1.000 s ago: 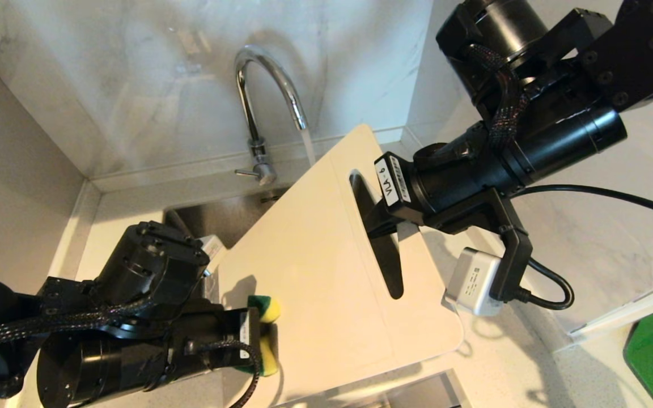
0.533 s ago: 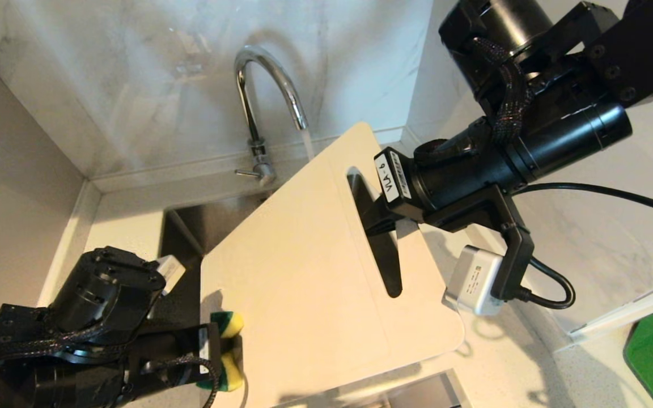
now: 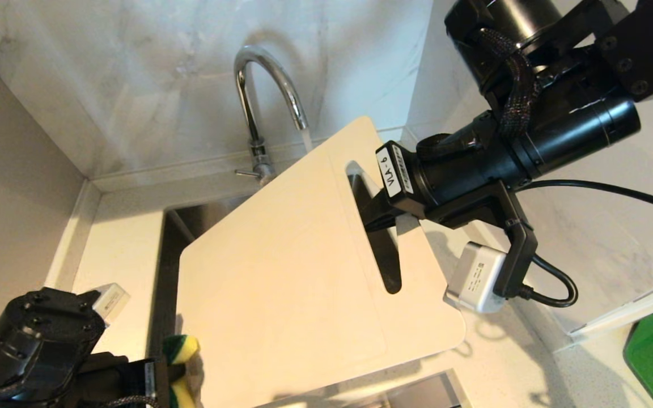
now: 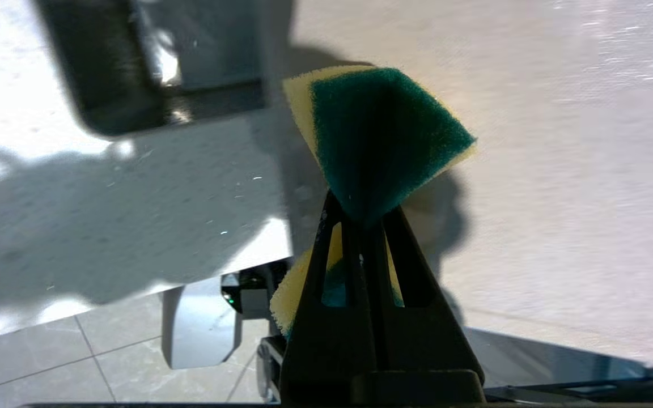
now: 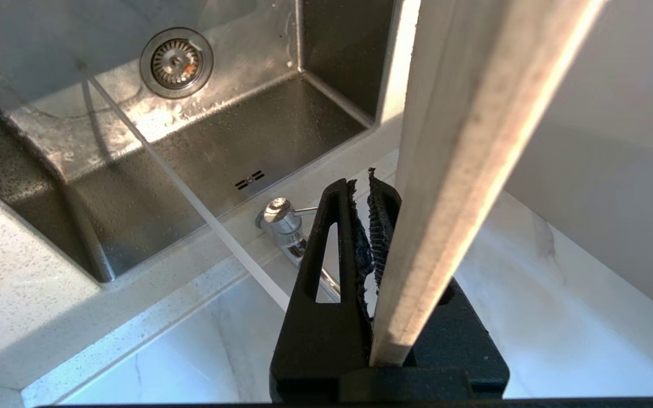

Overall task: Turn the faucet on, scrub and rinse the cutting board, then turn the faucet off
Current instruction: Scrub the cutting board underwater

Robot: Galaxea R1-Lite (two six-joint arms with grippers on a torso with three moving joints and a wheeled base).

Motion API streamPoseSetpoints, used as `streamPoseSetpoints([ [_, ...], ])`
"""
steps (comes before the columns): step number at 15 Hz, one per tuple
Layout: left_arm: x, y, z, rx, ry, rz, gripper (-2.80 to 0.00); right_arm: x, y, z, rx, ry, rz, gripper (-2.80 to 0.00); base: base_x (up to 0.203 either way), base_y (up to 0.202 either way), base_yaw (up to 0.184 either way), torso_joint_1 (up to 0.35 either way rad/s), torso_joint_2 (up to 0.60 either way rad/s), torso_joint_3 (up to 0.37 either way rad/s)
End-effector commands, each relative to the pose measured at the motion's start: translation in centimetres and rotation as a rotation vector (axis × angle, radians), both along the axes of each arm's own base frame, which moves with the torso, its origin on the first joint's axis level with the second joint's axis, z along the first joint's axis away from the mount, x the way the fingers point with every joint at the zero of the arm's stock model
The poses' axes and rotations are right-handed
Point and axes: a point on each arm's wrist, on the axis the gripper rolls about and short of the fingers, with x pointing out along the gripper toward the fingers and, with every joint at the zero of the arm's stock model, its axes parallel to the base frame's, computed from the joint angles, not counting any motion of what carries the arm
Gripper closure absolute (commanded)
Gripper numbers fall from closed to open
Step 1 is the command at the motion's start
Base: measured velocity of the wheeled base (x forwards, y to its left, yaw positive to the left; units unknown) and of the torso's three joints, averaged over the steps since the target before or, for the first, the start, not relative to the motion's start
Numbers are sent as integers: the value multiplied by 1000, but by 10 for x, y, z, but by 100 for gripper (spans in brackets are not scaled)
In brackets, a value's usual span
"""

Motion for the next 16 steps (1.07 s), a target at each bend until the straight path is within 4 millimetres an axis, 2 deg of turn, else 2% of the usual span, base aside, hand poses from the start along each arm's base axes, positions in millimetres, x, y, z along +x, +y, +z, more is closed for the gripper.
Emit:
streamPoseSetpoints([
  [1,-1,16,-2,-3,-5,60,0,-2,-1,0,-7,-8,11,0,0,0,0,0,0,0],
  [3,4,28,-4,-1,5,106,0,-2,-1,1,-7,-8,11,0,0,0,0,0,0,0],
  [9,9,40,-2,7,-5,149,0,-6,-3,4,0,-18,11,0,0,0,0,0,0,0],
  [13,16,32,31,-79,-91,103,0,-4,-3,3,-3,-14,9,0,0,0,0,0,0,0],
  [16,19,9,52,-103,-104,24,0,-3,-2,2,-4,-11,9,0,0,0,0,0,0,0],
])
